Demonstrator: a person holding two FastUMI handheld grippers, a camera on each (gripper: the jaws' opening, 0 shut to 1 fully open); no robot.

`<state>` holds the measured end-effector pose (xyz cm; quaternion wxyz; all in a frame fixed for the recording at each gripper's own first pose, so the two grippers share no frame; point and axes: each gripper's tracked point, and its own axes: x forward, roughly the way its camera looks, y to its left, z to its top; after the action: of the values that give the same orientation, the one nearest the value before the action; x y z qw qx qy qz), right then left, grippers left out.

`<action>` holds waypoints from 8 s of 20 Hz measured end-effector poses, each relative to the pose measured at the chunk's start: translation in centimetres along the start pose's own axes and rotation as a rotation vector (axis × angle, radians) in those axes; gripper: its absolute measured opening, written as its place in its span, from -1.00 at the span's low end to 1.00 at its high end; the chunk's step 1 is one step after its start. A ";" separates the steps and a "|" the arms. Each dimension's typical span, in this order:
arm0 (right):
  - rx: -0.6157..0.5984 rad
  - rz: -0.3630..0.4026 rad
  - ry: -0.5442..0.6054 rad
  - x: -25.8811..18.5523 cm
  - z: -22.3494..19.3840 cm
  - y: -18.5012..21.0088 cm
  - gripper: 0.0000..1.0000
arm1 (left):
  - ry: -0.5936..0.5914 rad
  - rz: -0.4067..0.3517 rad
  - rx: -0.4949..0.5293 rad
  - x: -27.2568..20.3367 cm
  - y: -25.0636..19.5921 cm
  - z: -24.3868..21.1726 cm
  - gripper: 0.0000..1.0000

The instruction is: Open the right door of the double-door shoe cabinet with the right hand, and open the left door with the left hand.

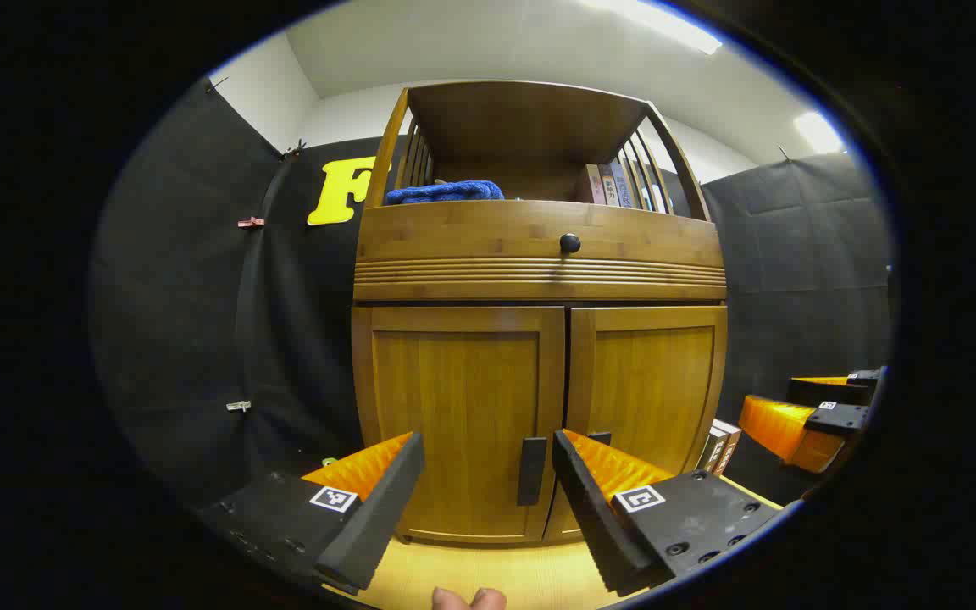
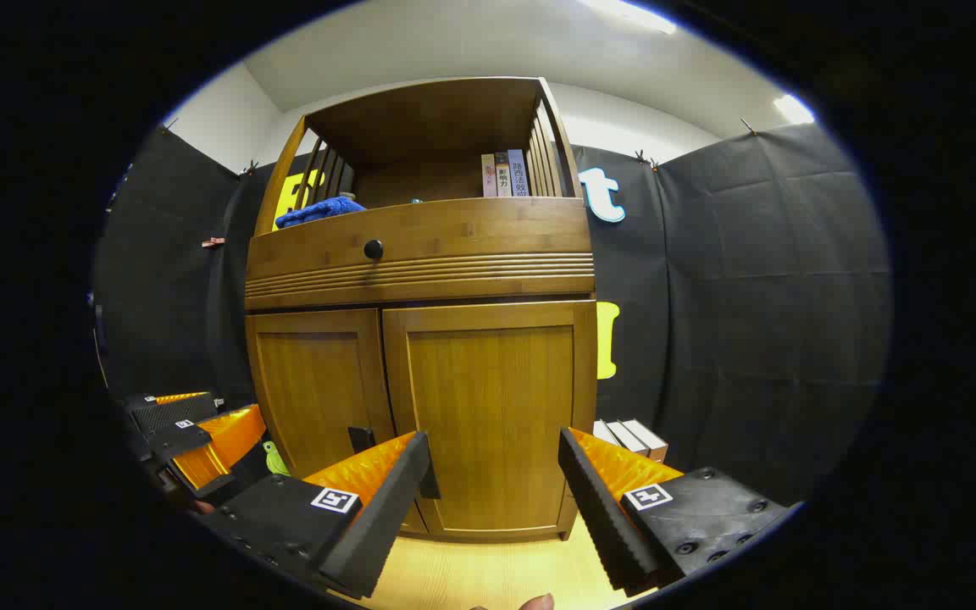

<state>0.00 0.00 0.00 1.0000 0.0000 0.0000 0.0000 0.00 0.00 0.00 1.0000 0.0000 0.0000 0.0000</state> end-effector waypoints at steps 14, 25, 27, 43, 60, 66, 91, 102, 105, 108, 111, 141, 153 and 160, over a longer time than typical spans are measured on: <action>0.000 -0.006 -0.008 0.2 0.2 1.0 0.95 | -0.007 -0.003 -0.001 0.3 0.7 0.1 0.89; 0.018 0.008 0.030 2.4 -1.0 2.4 0.90 | -0.015 -0.022 0.022 0.8 1.3 -0.2 0.89; 0.028 0.010 0.044 3.7 -1.7 3.0 0.95 | -0.019 -0.025 0.031 0.9 1.8 -0.5 0.89; 0.059 0.019 0.243 16.1 -13.2 8.9 0.61 | 0.050 -0.060 0.030 1.5 6.1 -4.3 0.86; 0.020 0.069 0.261 14.3 -14.6 9.1 -0.49 | 0.043 -0.035 0.005 -0.1 4.9 -3.8 0.89; 0.049 0.107 0.268 9.1 -14.0 6.9 -0.49 | 0.021 -0.031 0.007 -1.6 2.5 -2.7 0.86; 0.045 0.052 0.270 -5.1 -9.8 -17.3 -0.70 | 0.000 -0.098 0.023 -1.4 -11.2 -1.5 0.89; 0.029 -0.054 0.218 -6.8 -7.8 -21.4 -0.70 | 0.031 -0.109 0.024 0.1 -12.8 -2.5 0.86; 0.028 -0.114 0.180 -8.3 -5.6 -22.2 0.07 | 0.027 -0.104 0.036 0.9 -12.5 -2.8 0.89; 0.077 -0.132 0.124 -10.3 -3.3 -21.7 0.95 | 0.032 -0.106 0.053 2.4 -11.9 -3.8 0.86; 0.090 -0.118 0.163 -12.4 -4.0 -20.4 0.95 | 0.052 -0.097 0.056 4.5 -11.2 -5.4 0.86; 0.061 -0.131 0.140 -10.3 -2.1 -11.8 0.95 | 0.185 -0.035 0.045 13.6 -4.4 -14.6 -0.40; 0.076 -0.101 0.136 -9.5 -2.3 -8.9 0.95 | 0.199 -0.020 0.066 1.7 3.2 -14.1 -0.46; 0.082 -0.064 0.129 -8.5 -2.7 -4.9 0.97 | 0.191 0.033 0.078 -2.9 11.1 -14.1 -0.60</action>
<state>-8.45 -4.89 -2.72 0.9966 0.0412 0.0645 -0.0319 -2.93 11.14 -14.14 0.9946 0.0390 0.0951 0.0164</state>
